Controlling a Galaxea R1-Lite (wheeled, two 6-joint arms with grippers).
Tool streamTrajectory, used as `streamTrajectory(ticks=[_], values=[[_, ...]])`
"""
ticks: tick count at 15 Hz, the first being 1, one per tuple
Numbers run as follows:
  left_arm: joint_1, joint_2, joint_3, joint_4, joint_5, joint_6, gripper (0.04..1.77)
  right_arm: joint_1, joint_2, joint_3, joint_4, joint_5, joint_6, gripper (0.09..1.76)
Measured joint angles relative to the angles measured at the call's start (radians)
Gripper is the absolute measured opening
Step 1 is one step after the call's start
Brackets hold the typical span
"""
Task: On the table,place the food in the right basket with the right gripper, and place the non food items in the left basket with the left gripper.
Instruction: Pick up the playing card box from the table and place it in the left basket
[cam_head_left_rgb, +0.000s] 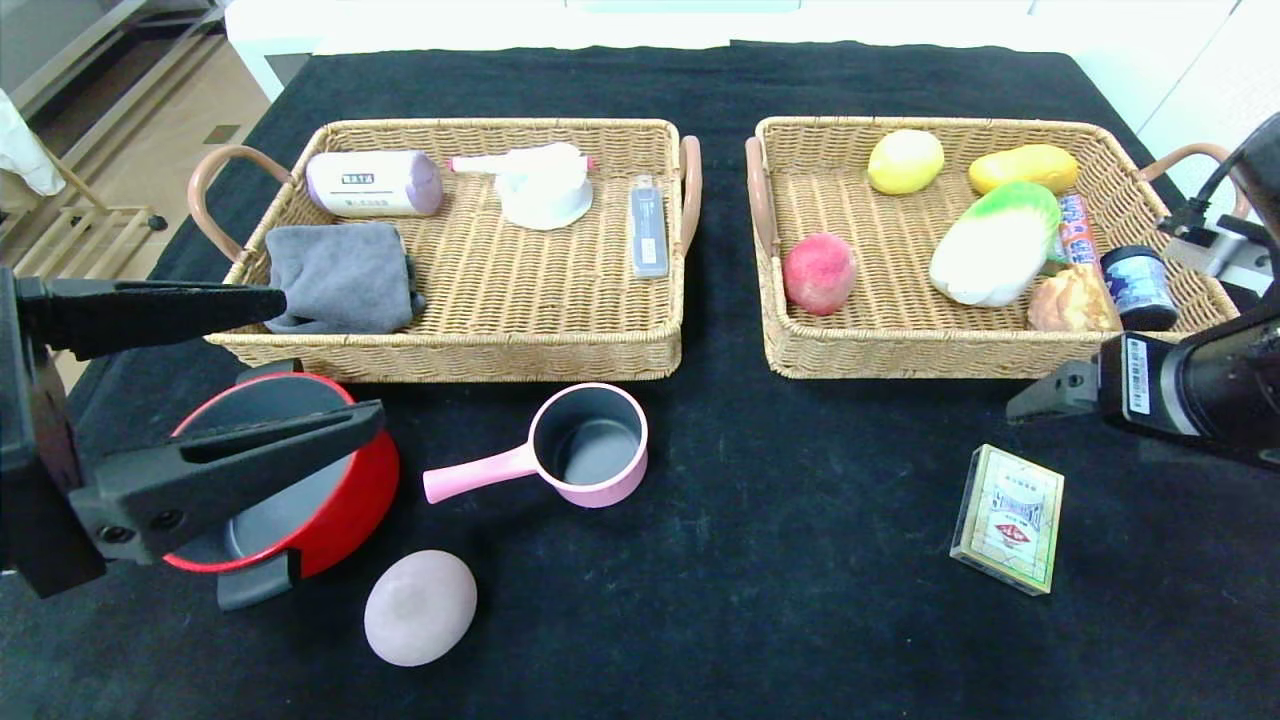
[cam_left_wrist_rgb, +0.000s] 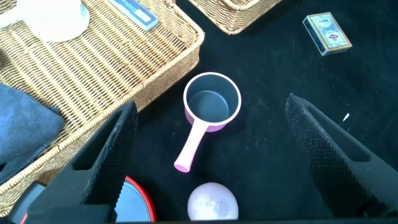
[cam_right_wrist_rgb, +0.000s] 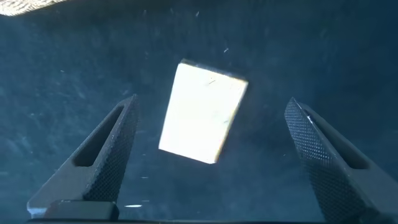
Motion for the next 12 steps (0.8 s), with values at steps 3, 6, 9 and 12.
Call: streamTrajectory(ticks=[3, 6, 9, 12], values=[[0.000, 0.000, 0.000, 0.000, 0.000, 0.000, 1.72, 0.019, 0.037, 0.000, 0.003, 0.000, 0.075, 1.70], [0.000, 0.000, 0.000, 0.000, 0.000, 0.000, 1.72, 0.031, 0.073, -0.006, 0.024, 0.003, 0.121, 1.70], [0.000, 0.000, 0.001, 0.000, 0.000, 0.000, 1.72, 0.039, 0.091, -0.004, 0.030, 0.005, 0.148, 1.70], [0.000, 0.000, 0.001, 0.000, 0.000, 0.000, 1.72, 0.040, 0.103, 0.002, 0.043, 0.007, 0.184, 1.70]])
